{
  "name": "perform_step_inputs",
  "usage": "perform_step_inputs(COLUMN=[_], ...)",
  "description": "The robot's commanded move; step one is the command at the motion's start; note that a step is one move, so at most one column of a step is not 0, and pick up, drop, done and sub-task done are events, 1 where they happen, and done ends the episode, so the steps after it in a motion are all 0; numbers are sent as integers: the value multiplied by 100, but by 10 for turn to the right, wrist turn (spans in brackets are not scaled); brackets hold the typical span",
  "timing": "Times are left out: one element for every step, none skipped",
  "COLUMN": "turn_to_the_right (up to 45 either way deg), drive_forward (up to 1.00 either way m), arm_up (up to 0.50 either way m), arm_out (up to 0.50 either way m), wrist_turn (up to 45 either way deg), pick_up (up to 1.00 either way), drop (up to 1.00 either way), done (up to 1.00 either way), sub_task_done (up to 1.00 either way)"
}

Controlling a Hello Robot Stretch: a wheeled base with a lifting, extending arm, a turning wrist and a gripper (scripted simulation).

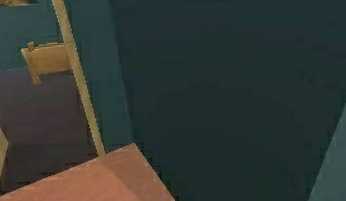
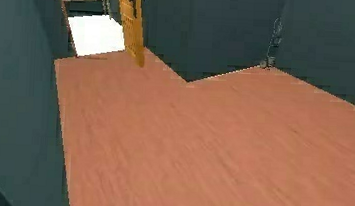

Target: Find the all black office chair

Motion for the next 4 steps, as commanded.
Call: perform_step_inputs(turn_to_the_right=[-330,0,-30,0], drive_forward=[0,100,0,80], arm_up=[0,0,0,0], arm_out=[0,0,0,0], wrist_turn=[0,0,0,0], pick_up=[0,0,0,0], drop=[0,0,0,0], done=[0,0,0,0], sub_task_done=[0,0,0,0])
